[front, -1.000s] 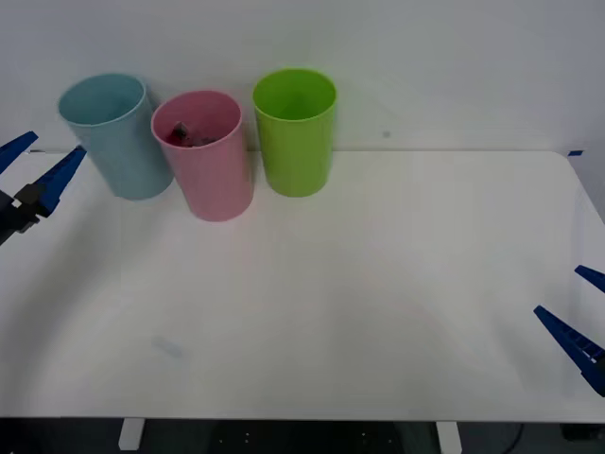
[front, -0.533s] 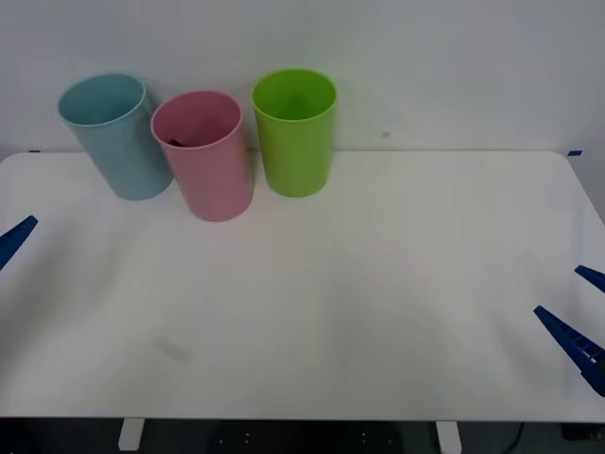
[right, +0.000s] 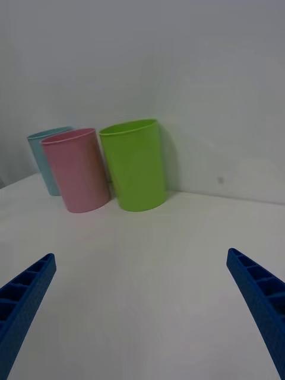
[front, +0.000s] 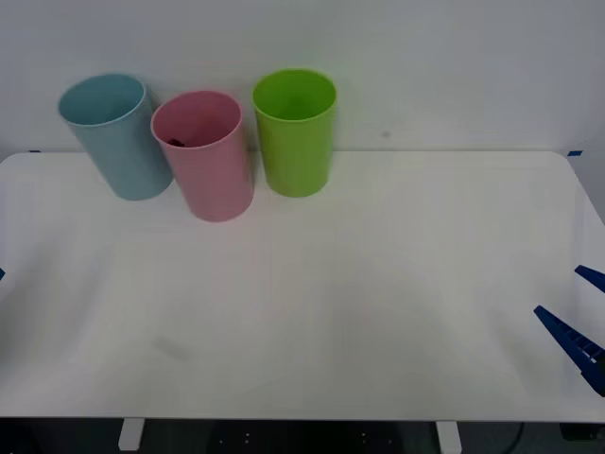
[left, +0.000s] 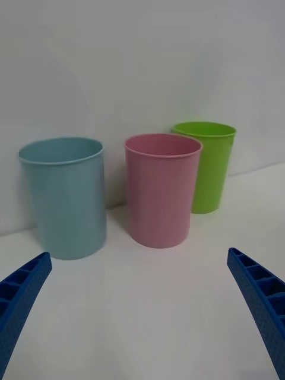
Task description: Grasp the object on the table and drop it into the matching bin: aluminum can to the light blue bin, PET bottle to the pink bin.
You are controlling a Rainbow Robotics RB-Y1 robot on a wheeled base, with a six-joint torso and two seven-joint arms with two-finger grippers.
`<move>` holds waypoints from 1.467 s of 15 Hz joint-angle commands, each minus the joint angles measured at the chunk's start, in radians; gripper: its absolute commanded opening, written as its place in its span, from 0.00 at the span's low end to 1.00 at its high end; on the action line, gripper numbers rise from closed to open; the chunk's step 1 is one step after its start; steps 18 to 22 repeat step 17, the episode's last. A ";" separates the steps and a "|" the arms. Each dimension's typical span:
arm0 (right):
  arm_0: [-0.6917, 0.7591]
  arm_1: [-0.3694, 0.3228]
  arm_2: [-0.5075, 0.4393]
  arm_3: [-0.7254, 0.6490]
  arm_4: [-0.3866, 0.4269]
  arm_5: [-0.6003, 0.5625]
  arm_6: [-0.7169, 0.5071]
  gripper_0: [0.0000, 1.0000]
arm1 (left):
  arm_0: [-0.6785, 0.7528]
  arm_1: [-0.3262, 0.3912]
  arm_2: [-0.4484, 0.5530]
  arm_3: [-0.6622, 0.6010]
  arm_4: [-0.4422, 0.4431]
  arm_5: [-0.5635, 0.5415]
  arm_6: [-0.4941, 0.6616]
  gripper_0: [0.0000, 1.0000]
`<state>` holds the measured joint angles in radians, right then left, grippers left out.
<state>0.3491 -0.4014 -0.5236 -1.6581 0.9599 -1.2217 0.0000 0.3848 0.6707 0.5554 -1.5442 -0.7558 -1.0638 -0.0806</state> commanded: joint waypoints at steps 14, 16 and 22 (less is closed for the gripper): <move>0.000 0.000 0.000 0.000 0.000 0.000 0.000 1.00 | 0.140 0.000 -0.034 0.001 0.021 -0.065 -0.004 1.00; 0.000 0.000 0.000 0.000 0.000 0.000 0.000 1.00 | 0.140 0.000 -0.034 0.001 0.021 -0.065 -0.004 1.00; 0.000 0.000 0.000 0.000 0.000 0.000 0.000 1.00 | 0.140 0.000 -0.034 0.001 0.021 -0.065 -0.004 1.00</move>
